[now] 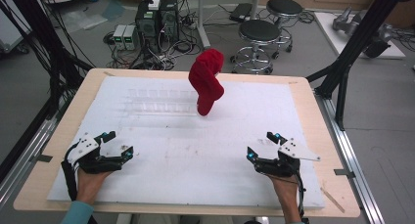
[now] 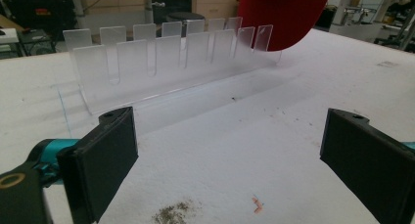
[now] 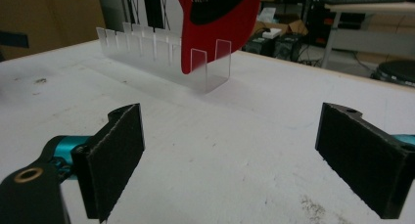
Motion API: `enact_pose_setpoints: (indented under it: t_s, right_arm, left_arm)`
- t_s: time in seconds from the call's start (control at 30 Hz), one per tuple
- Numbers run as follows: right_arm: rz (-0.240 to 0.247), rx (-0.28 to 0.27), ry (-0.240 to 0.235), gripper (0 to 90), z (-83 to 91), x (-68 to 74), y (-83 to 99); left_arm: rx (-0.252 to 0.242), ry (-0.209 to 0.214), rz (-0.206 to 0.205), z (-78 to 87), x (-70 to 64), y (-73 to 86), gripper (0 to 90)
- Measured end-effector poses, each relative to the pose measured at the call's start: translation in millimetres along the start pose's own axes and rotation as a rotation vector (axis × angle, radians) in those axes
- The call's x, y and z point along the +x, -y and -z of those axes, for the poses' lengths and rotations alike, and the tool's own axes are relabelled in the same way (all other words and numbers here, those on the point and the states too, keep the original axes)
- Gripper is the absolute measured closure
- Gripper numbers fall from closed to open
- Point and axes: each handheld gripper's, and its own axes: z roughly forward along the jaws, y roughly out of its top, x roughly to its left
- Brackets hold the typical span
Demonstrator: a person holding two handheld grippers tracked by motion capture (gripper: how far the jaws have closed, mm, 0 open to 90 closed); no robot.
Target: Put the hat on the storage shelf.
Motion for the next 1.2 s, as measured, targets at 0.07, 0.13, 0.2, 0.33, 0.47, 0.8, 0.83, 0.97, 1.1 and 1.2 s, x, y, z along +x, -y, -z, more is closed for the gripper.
enact_pose_setpoints:
  t_s: [0.07,0.13,0.2,0.33,0.47,0.8,0.83,0.97,1.1,1.2]
  right_arm:
    - [0.0,0.028,0.0,9.8,-3.1,-1.9,1.8]
    - [-0.002,0.046,0.002,9.8,-3.1,-1.6,2.6]
    - [0.006,0.046,0.007,9.9,-1.2,-0.6,2.1]
    - [0.005,0.061,0.009,9.9,1.7,0.2,2.2]
    - [0.019,0.0,0.024,10.0,4.5,2.6,8.0]
    - [0.003,-0.033,0.06,10.0,3.6,2.4,26.6]
    - [0.004,-0.038,0.059,10.0,3.7,2.7,28.5]
    - [0.012,-0.055,0.067,9.9,4.9,3.7,31.4]
    - [0.001,-0.051,0.071,9.9,4.3,3.0,31.8]
    - [-0.007,-0.047,0.085,9.9,4.0,3.5,32.2]
  left_arm:
    - [-0.002,0.0,-0.005,0.2,-0.4,0.1,7.2]
    - [-0.004,-0.001,-0.005,0.2,-0.7,0.2,7.3]
    - [-0.004,-0.002,-0.006,0.3,-0.8,0.1,7.3]
    - [-0.009,-0.003,-0.007,0.7,-1.1,0.3,7.3]
    - [-0.016,-0.004,-0.005,1.6,-1.0,0.6,7.3]
    - [-0.042,-0.008,0.005,4.0,-1.4,1.7,7.3]
    - [-0.045,-0.009,0.001,4.4,-1.1,1.7,7.3]
    - [-0.049,-0.011,0.003,4.5,-1.4,1.9,7.3]
    - [-0.055,-0.012,0.007,5.2,-1.3,2.3,7.3]
    - [-0.07,-0.017,0.007,6.3,-1.4,3.0,7.3]
